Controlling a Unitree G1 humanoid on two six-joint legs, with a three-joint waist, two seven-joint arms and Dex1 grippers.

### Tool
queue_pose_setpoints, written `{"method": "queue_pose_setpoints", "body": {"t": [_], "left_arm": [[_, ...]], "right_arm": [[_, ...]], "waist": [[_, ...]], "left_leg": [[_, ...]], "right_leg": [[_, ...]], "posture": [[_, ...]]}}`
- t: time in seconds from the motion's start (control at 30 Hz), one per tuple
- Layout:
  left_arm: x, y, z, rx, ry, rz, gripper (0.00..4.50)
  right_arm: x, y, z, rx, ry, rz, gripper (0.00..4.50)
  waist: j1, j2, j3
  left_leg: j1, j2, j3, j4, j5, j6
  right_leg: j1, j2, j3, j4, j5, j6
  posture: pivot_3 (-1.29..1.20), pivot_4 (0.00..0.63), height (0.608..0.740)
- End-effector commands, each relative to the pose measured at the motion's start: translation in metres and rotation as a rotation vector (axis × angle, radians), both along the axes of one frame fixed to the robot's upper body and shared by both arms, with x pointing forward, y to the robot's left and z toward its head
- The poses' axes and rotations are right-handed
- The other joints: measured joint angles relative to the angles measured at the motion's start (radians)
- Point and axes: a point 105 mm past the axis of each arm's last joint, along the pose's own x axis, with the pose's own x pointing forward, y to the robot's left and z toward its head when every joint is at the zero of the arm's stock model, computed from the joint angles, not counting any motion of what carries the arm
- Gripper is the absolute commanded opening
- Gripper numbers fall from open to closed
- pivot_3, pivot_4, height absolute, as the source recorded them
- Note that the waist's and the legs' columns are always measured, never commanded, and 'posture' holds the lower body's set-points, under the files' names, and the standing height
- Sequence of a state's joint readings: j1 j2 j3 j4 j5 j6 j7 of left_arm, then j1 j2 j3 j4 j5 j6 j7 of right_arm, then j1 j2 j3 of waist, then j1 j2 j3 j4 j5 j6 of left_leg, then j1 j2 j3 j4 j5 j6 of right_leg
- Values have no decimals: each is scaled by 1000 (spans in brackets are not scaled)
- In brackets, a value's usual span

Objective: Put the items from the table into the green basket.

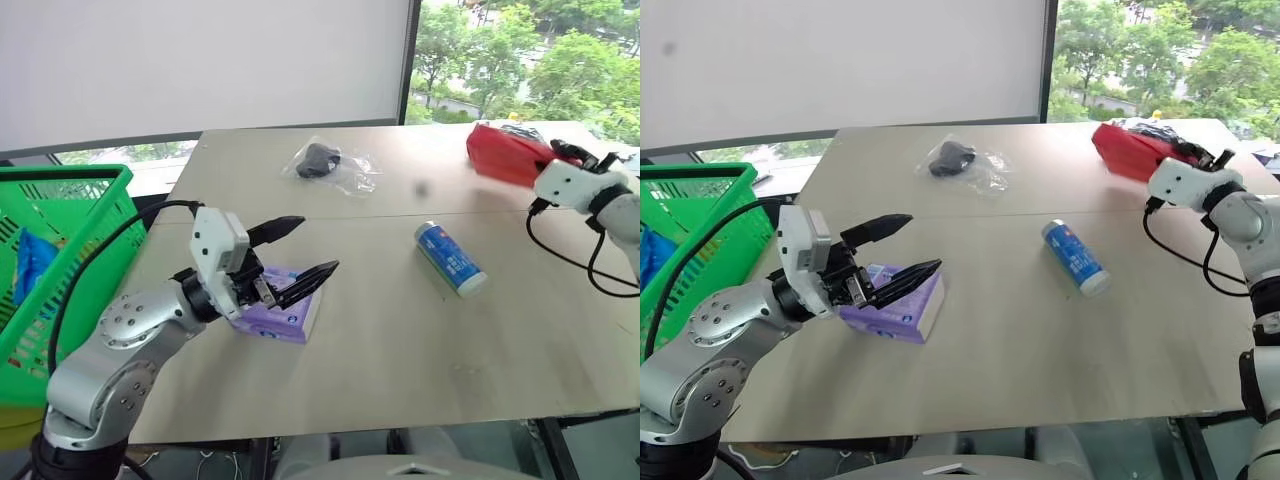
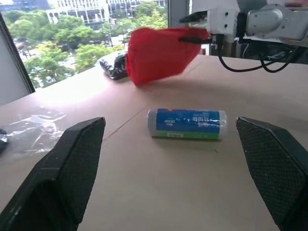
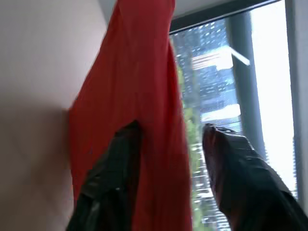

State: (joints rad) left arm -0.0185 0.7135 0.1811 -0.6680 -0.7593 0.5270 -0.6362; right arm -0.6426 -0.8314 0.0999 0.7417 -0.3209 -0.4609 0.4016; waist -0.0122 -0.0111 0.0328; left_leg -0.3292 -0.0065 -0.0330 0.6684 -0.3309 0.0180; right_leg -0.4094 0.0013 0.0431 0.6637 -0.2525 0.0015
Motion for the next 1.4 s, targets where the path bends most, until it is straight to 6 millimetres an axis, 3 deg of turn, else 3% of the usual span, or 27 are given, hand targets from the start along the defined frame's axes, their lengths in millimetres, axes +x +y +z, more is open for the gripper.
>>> {"method": "queue_pose_setpoints", "body": {"t": [0.03, 0.07, 0.17, 0.37, 0.53, 0.63, 0.9, 1.13, 1.23, 1.4], "left_arm": [[2, 3, -2, 39, -11, 14, 4500], [2, 5, -2, 40, -9, 21, 4500], [4, 17, -3, 70, -2, 81, 4500], [-7, 69, -17, 151, 75, 263, 4500], [-15, 94, -31, 161, 147, 371, 4500], [-15, 104, -65, 148, 295, 471, 4500], [12, 90, -97, -1, 415, 593, 4500], [3, 78, -135, 33, 612, 589, 4500], [0, 75, -140, 29, 651, 586, 3695], [3, 80, -139, 28, 647, 604, 1546]], "right_arm": [[-5, 16, 1, 124, 67, 56, 4106], [-9, 20, -3, 189, 119, 64, 4458], [-40, 64, -13, 477, 379, 269, 4458], [-81, 125, 26, 833, 572, 563, 4458], [-105, 145, 38, 923, 698, 708, 4458], [-128, 158, 30, 868, 843, 808, 4458], [-142, 173, 22, 805, 930, 854, 4458], [-142, 169, 9, 738, 916, 814, 4458], [-137, 167, 8, 713, 861, 809, 4500], [-133, 167, 7, 698, 830, 810, 4500]], "waist": [[-7, 1, 1], [-7, 3, 1], [-3, 3, 1], [1, 4, 1], [29, 2, 0], [30, 3, 0], [33, -1, -2], [29, -1, -4], [28, 3, -8], [27, 9, -14]], "left_leg": [[0, 0, 1, 0, 0, 1], [0, 0, 1, 1, -2, 3], [2, 0, -1, 2, -2, 3], [3, 2, -2, 2, -2, 4], [2, 0, -4, 2, -2, 4], [2, -1, -4, 2, -2, 4], [1, -1, -6, 2, -3, 4], [1, -1, -6, 2, -3, 4], [1, -1, -6, 2, -3, 4], [3, -1, -5, 2, -3, 4]], "right_leg": [[0, 0, 0, 1, 0, 0], [0, 0, 1, 2, 0, 0], [-1, 0, 0, 2, 0, 1], [-2, 0, -2, 4, 0, 1], [-1, -2, -4, 0, 0, 1], [-1, -3, -5, 0, 0, 1], [-1, -3, -6, 1, 1, 1], [-1, -3, -5, 0, 1, 1], [-1, -4, -5, 1, 0, 1], [1, -4, -5, 1, 0, 1]], "posture": [[16, 0, 740], [13, 0, 740], [6, 0, 740], [21, 0, 740], [27, 0, 740], [52, 0, 740], [37, 0, 740], [21, 0, 740], [18, 0, 740], [20, 0, 740]]}}
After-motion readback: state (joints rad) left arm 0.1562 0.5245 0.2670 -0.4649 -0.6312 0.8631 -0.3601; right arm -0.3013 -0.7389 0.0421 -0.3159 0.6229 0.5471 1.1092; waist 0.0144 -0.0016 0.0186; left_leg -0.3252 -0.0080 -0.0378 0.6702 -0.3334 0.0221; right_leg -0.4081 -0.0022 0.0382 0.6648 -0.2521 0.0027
